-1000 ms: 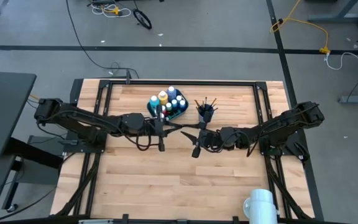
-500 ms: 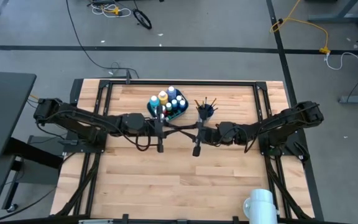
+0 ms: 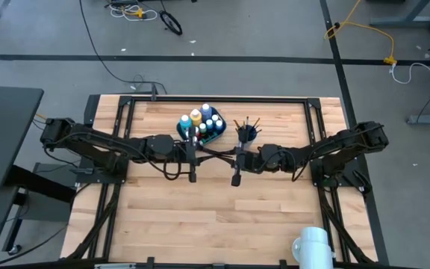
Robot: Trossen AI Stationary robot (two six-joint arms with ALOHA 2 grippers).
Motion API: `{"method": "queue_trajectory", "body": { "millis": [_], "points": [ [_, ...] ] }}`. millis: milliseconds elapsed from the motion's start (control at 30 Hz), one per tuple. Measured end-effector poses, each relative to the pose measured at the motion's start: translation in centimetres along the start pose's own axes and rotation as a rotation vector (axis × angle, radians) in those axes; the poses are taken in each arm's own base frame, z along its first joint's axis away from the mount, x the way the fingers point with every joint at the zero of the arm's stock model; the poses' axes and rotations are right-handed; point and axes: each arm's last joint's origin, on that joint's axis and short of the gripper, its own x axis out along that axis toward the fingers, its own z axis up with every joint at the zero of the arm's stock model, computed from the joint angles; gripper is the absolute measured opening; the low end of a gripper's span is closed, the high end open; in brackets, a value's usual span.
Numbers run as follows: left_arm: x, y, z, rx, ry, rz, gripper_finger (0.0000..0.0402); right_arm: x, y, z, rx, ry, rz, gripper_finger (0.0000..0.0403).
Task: Pick & Place Paint Supplies
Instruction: Put the silver paint brush into the blue cup
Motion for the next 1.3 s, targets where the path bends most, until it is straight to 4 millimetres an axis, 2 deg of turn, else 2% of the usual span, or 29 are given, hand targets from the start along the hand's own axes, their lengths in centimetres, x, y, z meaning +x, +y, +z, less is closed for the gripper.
{"method": "queue_trajectory", "body": {
  "millis": [200,400,567,700,833,900,967,1100,1200,1300],
  "points": [
    [0.0,0.0,0.0,0.002,0.002,0.006,0.0082,0.0,0.0,0.0,0.002,0.002,-0.013,0.002],
    [-0.8,0.1,1.0,-0.02,-0.016,0.097,0.011,-0.1,-0.1,-0.2,-0.003,0.068,-0.152,0.0028],
    [-3.4,0.1,3.2,-0.019,-0.056,0.232,0.0115,-0.4,-0.8,-0.2,-0.001,0.122,-0.318,0.0024],
    [-5.8,-0.1,4.9,-0.037,-0.096,0.261,0.0107,-1.1,-1.5,0.2,-0.004,0.175,-0.493,0.0028],
    [-8.3,-0.6,5.8,-0.04,-0.087,0.26,0.0094,-2.8,-2.3,1.0,0.032,0.158,-0.568,0.0028],
    [-9.4,-0.8,6.0,-0.044,-0.072,0.25,0.0088,-4.0,-2.6,0.8,0.076,0.125,-0.56,0.0026],
    [-10.2,-0.9,6.1,-0.056,-0.068,0.232,0.0082,-5.1,-3.1,-0.1,0.127,0.079,-0.551,0.0025],
    [-10.8,-1.6,6.0,-0.083,-0.056,0.189,0.0074,-6.9,-4.3,-3.5,0.247,-0.057,-0.506,0.0025],
    [-10.5,-1.9,5.8,-0.076,-0.045,0.18,0.0069,-7.3,-4.9,-6.0,0.278,-0.097,-0.471,0.0025],
    [-9.9,-2.3,5.4,-0.072,-0.021,0.181,0.0066,-6.7,-5.4,-7.9,0.286,-0.071,-0.462,0.0025]
  ]
}}
